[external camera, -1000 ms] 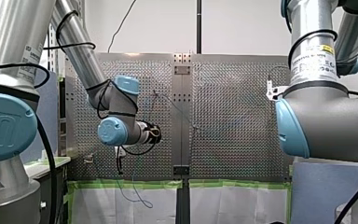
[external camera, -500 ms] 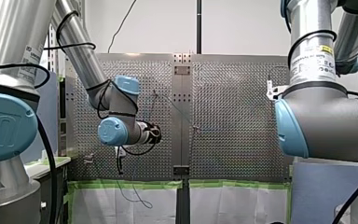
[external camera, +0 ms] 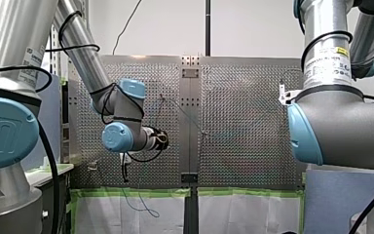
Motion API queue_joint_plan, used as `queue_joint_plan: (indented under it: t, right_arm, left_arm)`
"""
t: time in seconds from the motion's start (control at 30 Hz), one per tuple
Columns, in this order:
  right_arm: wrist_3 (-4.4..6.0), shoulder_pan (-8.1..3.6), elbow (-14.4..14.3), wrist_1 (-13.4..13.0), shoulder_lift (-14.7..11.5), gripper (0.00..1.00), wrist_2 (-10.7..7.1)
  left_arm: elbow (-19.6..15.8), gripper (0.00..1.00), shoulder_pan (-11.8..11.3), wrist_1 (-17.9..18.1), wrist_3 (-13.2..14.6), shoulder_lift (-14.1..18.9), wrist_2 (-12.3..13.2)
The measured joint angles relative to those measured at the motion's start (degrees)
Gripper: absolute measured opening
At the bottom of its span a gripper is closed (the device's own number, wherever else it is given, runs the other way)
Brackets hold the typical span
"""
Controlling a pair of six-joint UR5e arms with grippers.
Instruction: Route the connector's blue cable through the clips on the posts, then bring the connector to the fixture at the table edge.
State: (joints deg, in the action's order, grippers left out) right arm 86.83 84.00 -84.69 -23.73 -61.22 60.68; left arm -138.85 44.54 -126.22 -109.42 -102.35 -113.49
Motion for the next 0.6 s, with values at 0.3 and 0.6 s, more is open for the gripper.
queue_joint_plan:
  t: [0.3, 0.6]
  right_arm:
    - [0.0, 0.0, 0.0, 0.0, 0.0, 0.82, 0.0]
    - [0.0, 0.0, 0.0, 0.0, 0.0, 0.82, 0.0]
  left_arm:
    - [0.0, 1.0, 0.0, 0.0, 0.0, 0.0, -0.6]
    - [0.0, 1.0, 0.0, 0.4, 0.0, 0.0, -1.2]
